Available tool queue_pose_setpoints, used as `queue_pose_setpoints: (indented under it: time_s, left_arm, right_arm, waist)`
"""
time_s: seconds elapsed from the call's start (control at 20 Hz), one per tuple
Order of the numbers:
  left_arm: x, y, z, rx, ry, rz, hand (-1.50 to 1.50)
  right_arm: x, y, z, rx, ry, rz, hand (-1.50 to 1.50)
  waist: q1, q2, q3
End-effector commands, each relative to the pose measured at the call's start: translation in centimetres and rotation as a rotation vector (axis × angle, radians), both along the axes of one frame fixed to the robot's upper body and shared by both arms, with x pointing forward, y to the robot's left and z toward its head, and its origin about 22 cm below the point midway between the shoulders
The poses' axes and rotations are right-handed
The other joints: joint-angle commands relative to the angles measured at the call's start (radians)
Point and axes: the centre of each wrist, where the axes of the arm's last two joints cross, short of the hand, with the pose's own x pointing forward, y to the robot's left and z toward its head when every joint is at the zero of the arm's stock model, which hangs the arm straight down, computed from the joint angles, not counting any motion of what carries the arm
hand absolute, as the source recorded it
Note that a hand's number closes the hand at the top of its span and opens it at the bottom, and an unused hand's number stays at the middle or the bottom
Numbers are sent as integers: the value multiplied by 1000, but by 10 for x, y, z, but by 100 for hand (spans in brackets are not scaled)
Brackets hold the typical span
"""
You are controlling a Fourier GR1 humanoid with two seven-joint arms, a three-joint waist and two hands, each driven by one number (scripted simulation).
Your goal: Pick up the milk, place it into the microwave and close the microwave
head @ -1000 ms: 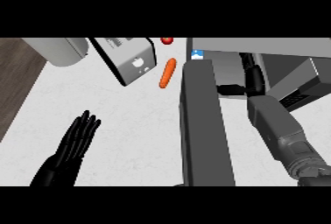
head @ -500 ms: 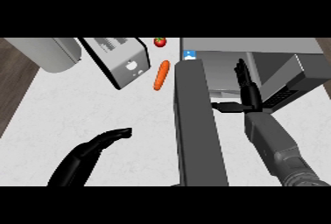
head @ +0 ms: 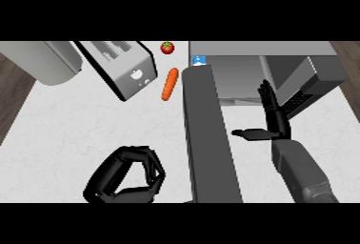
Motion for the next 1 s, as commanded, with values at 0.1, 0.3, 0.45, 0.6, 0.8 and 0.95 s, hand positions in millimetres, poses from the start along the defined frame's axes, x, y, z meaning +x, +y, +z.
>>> queue_pose_setpoints:
  time_s: [0.1, 0.3, 0.45, 0.6, 0.8, 0.95]
  left_arm:
    - [21, -16, -13, 139, 41, -73, 150]
    - [15, -48, -39, 178, 68, -168, 150]
    - [15, -66, -47, 180, 94, -214, 150]
    - [18, -77, -57, 139, 122, -233, 150]
    - [7, -104, -62, 190, 112, -318, 150]
    - [-6, -125, -75, 265, 77, -360, 150]
  right_arm:
    - [-48, -17, -30, -1, 12, 37, -150]
    - [-42, -20, -10, -25, -21, 54, -150]
    - [-56, -40, 0, -17, -40, 48, -150]
    - [-82, -41, 1, 5, -67, 39, -150]
    - [-108, -66, 23, -1, -97, 10, -150]
    - [-128, -63, 26, 7, -112, 6, -150]
  waist:
    - [-38, -10, -2]
    - [-39, -10, -3]
    - [-46, -10, -4]
    - [-53, -8, -4]
    - [-52, -6, -3]
    - [-52, -2, -3]
